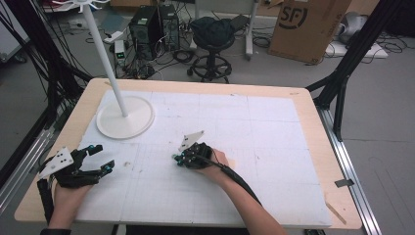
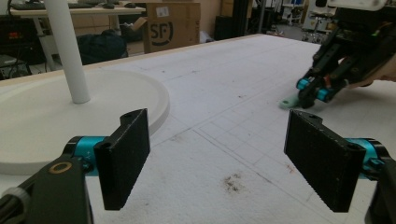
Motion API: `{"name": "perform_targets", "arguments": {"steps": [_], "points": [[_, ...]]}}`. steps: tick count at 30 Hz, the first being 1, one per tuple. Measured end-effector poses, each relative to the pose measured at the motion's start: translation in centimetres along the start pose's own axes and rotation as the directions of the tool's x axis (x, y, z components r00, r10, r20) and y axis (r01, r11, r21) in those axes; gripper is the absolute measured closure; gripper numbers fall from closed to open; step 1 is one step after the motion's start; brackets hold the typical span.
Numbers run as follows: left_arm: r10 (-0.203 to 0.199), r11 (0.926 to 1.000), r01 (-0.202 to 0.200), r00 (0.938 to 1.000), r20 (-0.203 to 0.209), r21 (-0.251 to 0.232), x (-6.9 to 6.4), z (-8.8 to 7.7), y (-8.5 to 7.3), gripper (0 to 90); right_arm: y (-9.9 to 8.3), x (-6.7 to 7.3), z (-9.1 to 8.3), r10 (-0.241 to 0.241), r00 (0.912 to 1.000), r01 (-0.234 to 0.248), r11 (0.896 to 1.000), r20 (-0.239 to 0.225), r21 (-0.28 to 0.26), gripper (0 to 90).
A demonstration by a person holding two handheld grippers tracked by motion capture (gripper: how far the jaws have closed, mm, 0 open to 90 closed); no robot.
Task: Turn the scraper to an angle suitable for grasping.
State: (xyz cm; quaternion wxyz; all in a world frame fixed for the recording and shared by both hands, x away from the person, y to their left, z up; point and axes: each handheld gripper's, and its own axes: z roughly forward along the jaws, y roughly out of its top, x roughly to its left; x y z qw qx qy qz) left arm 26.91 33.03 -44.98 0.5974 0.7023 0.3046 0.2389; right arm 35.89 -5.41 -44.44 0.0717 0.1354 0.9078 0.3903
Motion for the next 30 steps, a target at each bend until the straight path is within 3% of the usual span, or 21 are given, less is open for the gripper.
{"name": "perform_targets", "arguments": {"steps": [3, 8, 11, 14, 16, 21, 26, 30], "points": [[0.001, 1.0, -0.001, 1.0, -0.001, 0.001, 0.0, 0.0, 0.0, 23.1, 0.1, -1.1, 0.2, 0.046, 0.9981, -0.046, 0.999, 0.041, 0.002, 90.0], [0.001, 1.0, -0.001, 1.0, -0.004, -0.001, -0.1, 0.0, 0.0, 23.2, 0.5, -2.9, 0.4, 0.101, 0.9852, -0.105, 0.994, 0.139, 0.019, 90.0], [0.003, 1.0, -0.003, 1.0, -0.003, 0.0, -0.1, 0.0, 0.0, 23.3, 0.3, -3.8, 0.3, 0.152, 0.9778, -0.154, 0.988, 0.144, 0.008, 89.9], [0.008, 1.0, -0.008, 1.0, 0.0, 0.001, -0.1, 0.0, 0.0, 23.2, 0.4, -4.0, -0.3, 0.156, 0.9763, -0.156, 0.988, 0.15, -0.009, 85.5], [0.013, 0.9999, -0.013, 0.9999, 0.001, 0.001, -0.1, 0.0, 0.0, 23.1, 0.7, -4.0, -1.4, 0.176, 0.9748, -0.171, 0.984, 0.137, -0.052, 81.7], [0.03, 0.9995, -0.03, 0.9996, 0.0, -0.01, -0.3, -0.1, -0.1, 22.9, 0.5, -3.6, -5.8, 0.164, 0.9776, -0.143, 0.977, 0.132, -0.158, 66.5], [0.032, 0.9992, -0.032, 0.9995, 0.002, -0.025, -0.3, -0.2, -0.1, 21.7, -2.2, -3.7, -10.4, 0.196, 0.9659, -0.15, 0.956, 0.169, -0.251, 48.5], [0.043, 0.9984, -0.043, 0.9991, -0.003, -0.037, -0.4, -0.3, -0.2, 21.0, -5.2, -3.4, -13.3, 0.23, 0.9495, -0.154, 0.934, 0.213, -0.321, 36.0]]}}
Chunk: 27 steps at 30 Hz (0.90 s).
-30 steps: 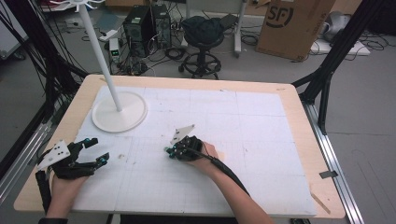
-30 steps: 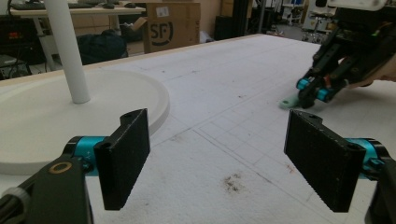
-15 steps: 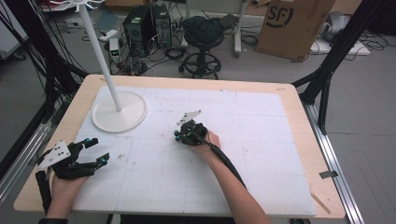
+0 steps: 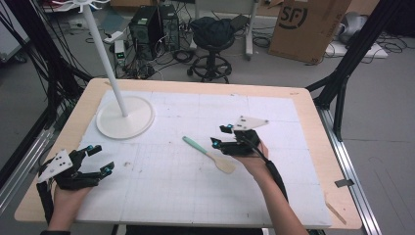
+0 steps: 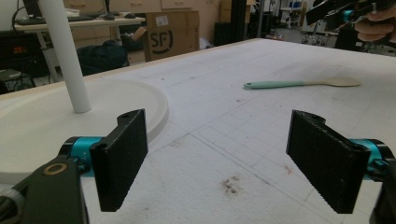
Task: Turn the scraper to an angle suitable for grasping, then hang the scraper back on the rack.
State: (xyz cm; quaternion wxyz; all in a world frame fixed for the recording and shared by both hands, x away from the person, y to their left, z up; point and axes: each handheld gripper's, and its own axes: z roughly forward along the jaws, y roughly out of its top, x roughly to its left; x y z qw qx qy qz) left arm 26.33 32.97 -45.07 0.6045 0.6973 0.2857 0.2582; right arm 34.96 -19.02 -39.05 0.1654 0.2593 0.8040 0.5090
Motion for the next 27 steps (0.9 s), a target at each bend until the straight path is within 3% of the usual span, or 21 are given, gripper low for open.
{"name": "perform_targets", "arguments": {"steps": [4, 5, 6, 13, 18, 27], "points": [[0.0, 1.0, 0.0, 1.0, -0.005, 0.002, 0.0, 0.0, 0.0, 20.9, -2.8, -0.5, -3.4, 0.005, 0.9988, 0.0, 0.996, 0.049, -0.092, 24.5], [0.0, 1.0, 0.0, 1.0, -0.005, 0.002, 0.0, 0.0, 0.0, 20.8, -2.8, -0.5, -3.4, 0.005, 0.9988, 0.0, 0.996, 0.049, -0.092, 24.5], [0.001, 1.0, -0.001, 1.0, -0.005, 0.002, 0.0, 0.0, 0.0, 20.7, -4.3, -0.7, -4.7, 0.019, 0.9982, -0.011, 0.991, 0.058, -0.132, 22.0], [-0.004, 0.9999, 0.004, 1.0, -0.006, 0.01, 0.0, 0.1, 0.0, 20.6, -8.1, -1.1, -7.2, 0.027, 0.9971, -0.017, 0.99, 0.071, -0.139, 19.1], [-0.011, 0.9995, 0.011, 0.9999, -0.007, 0.029, 0.1, 0.3, 0.1, 20.9, -8.8, -1.5, -7.7, 0.051, 0.9947, -0.038, 0.99, 0.089, -0.138, 18.2], [-0.014, 0.9995, 0.014, 0.9999, -0.007, 0.028, 0.1, 0.3, 0.1, 20.9, -8.0, -1.4, -7.7, 0.051, 0.9925, -0.031, 0.985, 0.112, -0.171, 17.7]]}}
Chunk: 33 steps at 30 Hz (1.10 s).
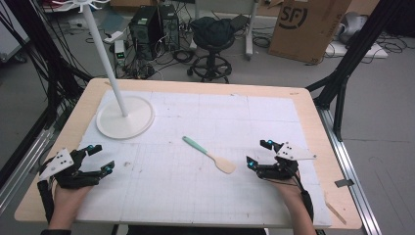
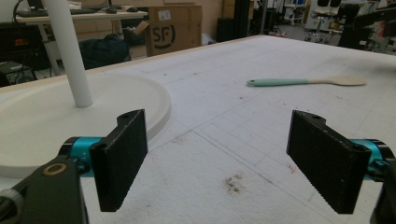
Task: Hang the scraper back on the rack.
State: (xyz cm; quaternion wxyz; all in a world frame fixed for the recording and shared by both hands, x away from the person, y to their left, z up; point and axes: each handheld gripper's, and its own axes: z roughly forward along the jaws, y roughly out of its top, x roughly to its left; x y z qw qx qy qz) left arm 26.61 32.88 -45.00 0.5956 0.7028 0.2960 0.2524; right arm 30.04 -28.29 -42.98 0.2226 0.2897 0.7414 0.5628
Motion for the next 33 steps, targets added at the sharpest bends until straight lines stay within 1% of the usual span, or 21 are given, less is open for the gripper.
{"name": "perform_targets", "arguments": {"steps": [1, 3, 8, 9, 11, 12, 13, 14, 16, 17, 18, 21, 22, 23, 24, 25, 28, 29, 30, 32, 33], "points": [[0.006, 1.0, -0.006, 1.0, 0.001, 0.001, 0.0, 0.0, 0.0, 20.9, 0.3, 0.1, 0.4, 0.008, 1.0, -0.008, 1.0, 0.002, 0.0, 17.6], [0.011, 0.9999, -0.011, 0.9999, 0.001, 0.002, -0.1, 0.0, 0.0, 20.9, 0.6, 0.2, 0.8, 0.004, 1.0, -0.004, 1.0, -0.004, 0.003, 17.6], [0.014, 0.9999, -0.014, 0.9999, -0.001, 0.0, -0.2, 0.0, 0.0, 20.7, 1.4, 0.7, 2.6, -0.004, 0.999, 0.006, 0.999, -0.045, 0.037, 17.7], [0.02, 0.9998, -0.02, 0.9998, -0.002, 0.0, -0.2, 0.0, 0.0, 20.7, 1.6, 0.7, 3.0, -0.015, 0.9988, 0.017, 0.999, -0.046, 0.039, 17.6], [0.023, 0.9997, -0.023, 0.9997, -0.005, -0.001, -0.3, 0.0, 0.0, 20.7, 1.9, 1.0, 3.9, -0.017, 0.9982, 0.02, 0.999, -0.058, 0.05, 17.7], [0.024, 0.9997, -0.024, 0.9997, -0.005, 0.001, -0.3, 0.0, 0.0, 20.7, 1.9, 1.0, 3.9, -0.017, 0.9982, 0.02, 0.999, -0.058, 0.05, 17.7], [0.025, 0.9997, -0.025, 0.9997, -0.006, 0.003, -0.3, 0.0, 0.0, 20.7, 2.3, 1.2, 4.6, -0.01, 0.9976, 0.014, 0.998, -0.069, 0.067, 17.7], [0.024, 0.9997, -0.024, 0.9997, -0.007, 0.004, -0.3, 0.0, 0.0, 20.7, 2.3, 1.2, 4.6, -0.01, 0.9976, 0.014, 0.998, -0.069, 0.067, 17.7], [0.021, 0.9998, -0.021, 0.9998, -0.008, 0.004, -0.3, 0.1, 0.0, 20.7, 2.6, 1.5, 5.4, -0.007, 0.9971, 0.013, 0.997, -0.076, 0.078, 17.6], [0.019, 0.9998, -0.019, 0.9998, -0.006, 0.005, -0.3, 0.1, 0.0, 20.7, 2.9, 1.7, 6.2, -0.008, 0.9969, 0.015, 0.996, -0.078, 0.092, 17.7], [0.019, 0.9998, -0.019, 0.9998, -0.008, 0.007, -0.2, 0.1, 0.0, 20.7, 2.9, 1.7, 6.2, -0.008, 0.9969, 0.015, 0.996, -0.078, 0.092, 17.7], [0.018, 0.9998, -0.018, 0.9998, -0.007, 0.011, -0.2, 0.1, 0.0, 20.7, 3.1, 2.3, 8.2, 0.007, 0.9945, 0.006, 0.992, -0.105, 0.124, 17.7], [0.019, 0.9998, -0.019, 0.9998, -0.007, 0.012, -0.2, 0.1, 0.0, 20.7, 3.1, 2.3, 8.2, 0.007, 0.9945, 0.006, 0.992, -0.105, 0.124, 17.7], [0.019, 0.9998, -0.019, 0.9998, -0.007, 0.012, -0.2, 0.1, 0.0, 20.8, 3.0, 2.7, 9.1, -0.005, 0.9943, 0.022, 0.988, -0.107, 0.151, 18.2], [0.018, 0.9998, -0.018, 0.9998, -0.006, 0.011, -0.2, 0.1, 0.0, 20.8, 3.0, 2.7, 9.1, -0.005, 0.9943, 0.022, 0.988, -0.107, 0.151, 18.2], [0.017, 0.9998, -0.017, 0.9998, -0.007, 0.011, -0.2, 0.1, 0.0, 20.8, 2.9, 3.0, 9.9, -0.005, 0.9939, 0.025, 0.983, -0.11, 0.181, 18.9], [0.023, 0.9997, -0.023, 0.9997, -0.006, 0.013, -0.2, 0.1, 0.0, 20.8, 2.9, 3.3, 10.4, -0.007, 0.9943, 0.028, 0.979, -0.107, 0.201, 20.3], [0.025, 0.9996, -0.025, 0.9997, -0.007, 0.013, -0.3, 0.1, 0.0, 20.8, 2.8, 3.6, 11.1, 0.001, 0.9941, 0.024, 0.974, -0.109, 0.225, 22.4], [0.025, 0.9996, -0.025, 0.9997, -0.007, 0.013, -0.3, 0.1, 0.0, 20.8, 2.8, 3.6, 11.1, 0.001, 0.9941, 0.024, 0.974, -0.109, 0.225, 22.4], [0.031, 0.9994, -0.031, 0.9995, -0.006, 0.016, -0.4, 0.2, 0.0, 20.8, 2.5, 4.0, 11.9, 0.008, 0.993, 0.022, 0.966, -0.118, 0.258, 26.9], [0.031, 0.9994, -0.031, 0.9995, -0.006, 0.016, -0.4, 0.2, 0.0, 20.8, 2.4, 4.1, 12.1, 0.012, 0.9925, 0.021, 0.964, -0.121, 0.264, 28.7]]}}
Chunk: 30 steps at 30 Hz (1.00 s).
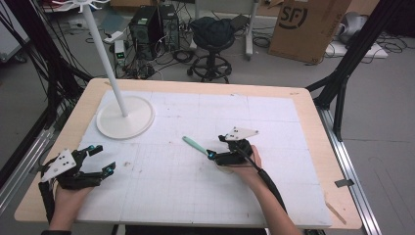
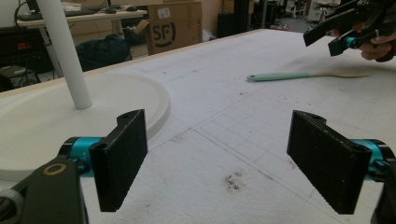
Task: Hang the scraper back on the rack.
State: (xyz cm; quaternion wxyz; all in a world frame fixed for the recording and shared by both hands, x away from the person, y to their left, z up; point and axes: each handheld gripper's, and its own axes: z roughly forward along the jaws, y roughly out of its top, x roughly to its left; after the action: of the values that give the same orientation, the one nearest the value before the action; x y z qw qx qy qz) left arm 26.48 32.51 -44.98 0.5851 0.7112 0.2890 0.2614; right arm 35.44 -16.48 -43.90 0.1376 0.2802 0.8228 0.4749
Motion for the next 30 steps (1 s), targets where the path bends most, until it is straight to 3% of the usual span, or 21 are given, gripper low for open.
{"name": "perform_targets", "arguments": {"steps": [4, 5, 8, 12, 20, 26, 30], "points": [[0.002, 1.0, -0.002, 1.0, -0.002, 0.002, 0.0, 0.0, 0.0, 20.8, -0.2, 0.1, 0.9, 0.02, 0.9998, -0.02, 0.999, 0.0, 0.046, 37.3], [0.003, 1.0, -0.003, 1.0, -0.002, 0.002, 0.0, 0.0, 0.0, 20.9, -0.3, 0.2, 1.2, 0.018, 0.9998, -0.018, 0.998, 0.004, 0.068, 45.0], [0.004, 1.0, -0.004, 1.0, -0.002, 0.003, 0.0, 0.0, 0.0, 20.9, -0.3, 0.3, 1.5, 0.012, 0.9998, -0.013, 0.996, 0.015, 0.093, 52.8], [0.003, 1.0, -0.003, 1.0, -0.002, 0.004, 0.0, 0.0, 0.0, 20.9, -0.2, 0.5, 1.7, 0.01, 0.9999, -0.011, 0.994, 0.009, 0.107, 56.9], [0.006, 1.0, -0.006, 1.0, -0.002, 0.005, 0.0, 0.0, 0.0, 21.0, -0.2, 1.1, 2.1, -0.046, 0.999, 0.045, 0.987, 0.003, 0.153, 65.7], [0.006, 1.0, -0.006, 1.0, -0.004, 0.007, -0.1, 0.1, 0.0, 21.1, -0.1, 1.1, 2.2, -0.017, 0.9999, 0.016, 0.987, 0.003, 0.162, 79.2], [0.005, 1.0, -0.005, 1.0, -0.006, 0.007, -0.1, 0.1, 0.0, 21.2, 0.0, 1.2, 2.2, -0.018, 0.9998, 0.016, 0.986, 0.011, 0.165, 80.2]]}}
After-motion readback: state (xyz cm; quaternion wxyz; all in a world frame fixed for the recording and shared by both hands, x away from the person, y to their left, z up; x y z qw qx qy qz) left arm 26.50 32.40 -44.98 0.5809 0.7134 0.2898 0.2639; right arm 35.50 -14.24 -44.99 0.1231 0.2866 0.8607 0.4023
